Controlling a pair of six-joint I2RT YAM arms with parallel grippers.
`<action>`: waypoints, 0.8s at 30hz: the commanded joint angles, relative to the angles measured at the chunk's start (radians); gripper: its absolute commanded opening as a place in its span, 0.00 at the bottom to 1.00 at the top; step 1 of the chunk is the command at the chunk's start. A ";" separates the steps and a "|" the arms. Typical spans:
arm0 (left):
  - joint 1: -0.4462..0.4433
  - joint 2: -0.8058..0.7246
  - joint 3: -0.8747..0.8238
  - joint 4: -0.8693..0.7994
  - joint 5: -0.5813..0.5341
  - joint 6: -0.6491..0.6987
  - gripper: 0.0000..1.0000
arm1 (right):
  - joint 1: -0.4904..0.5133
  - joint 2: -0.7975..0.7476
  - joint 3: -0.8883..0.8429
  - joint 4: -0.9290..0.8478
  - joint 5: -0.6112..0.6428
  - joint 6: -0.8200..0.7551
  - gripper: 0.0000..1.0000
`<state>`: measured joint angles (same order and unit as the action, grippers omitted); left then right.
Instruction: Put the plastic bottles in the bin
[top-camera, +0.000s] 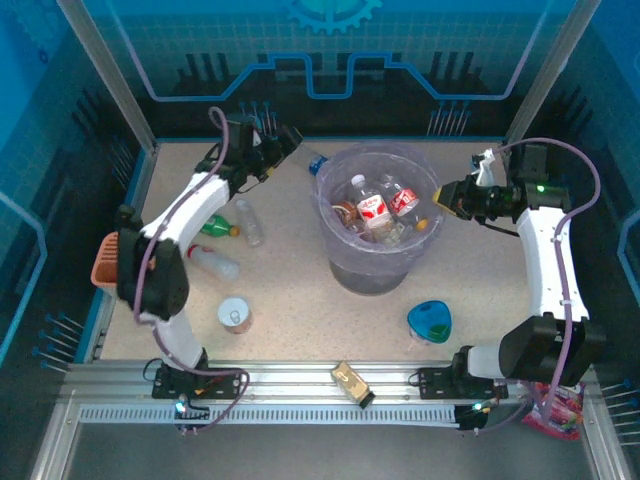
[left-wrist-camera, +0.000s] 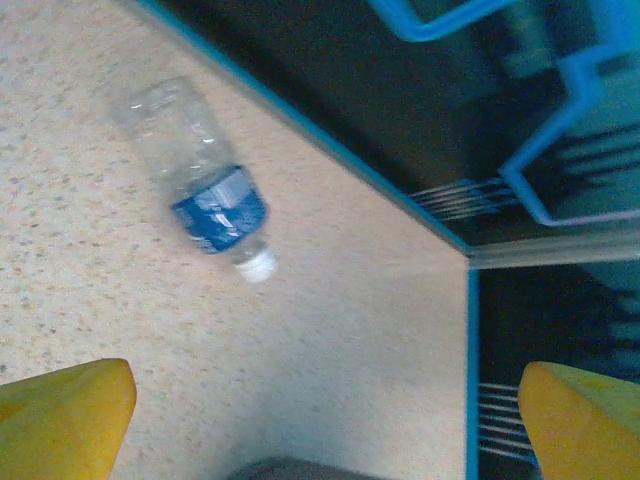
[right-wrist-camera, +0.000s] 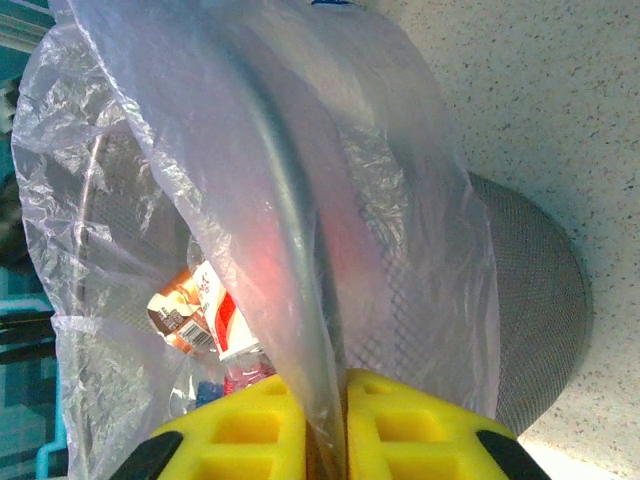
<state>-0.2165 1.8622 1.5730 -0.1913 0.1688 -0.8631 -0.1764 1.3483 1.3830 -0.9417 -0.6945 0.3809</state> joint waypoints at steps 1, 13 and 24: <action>0.004 0.132 0.131 -0.063 -0.065 -0.090 0.99 | 0.033 -0.009 0.006 -0.025 0.022 0.001 0.15; -0.033 0.626 0.753 -0.343 -0.099 -0.198 0.99 | 0.038 -0.026 -0.042 0.005 0.026 0.013 0.14; -0.050 0.795 0.944 -0.382 -0.089 -0.275 0.96 | 0.032 -0.057 -0.062 0.011 0.031 0.015 0.13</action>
<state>-0.2680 2.6358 2.4756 -0.5407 0.0826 -1.1061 -0.1635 1.3052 1.3418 -0.8787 -0.6552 0.4038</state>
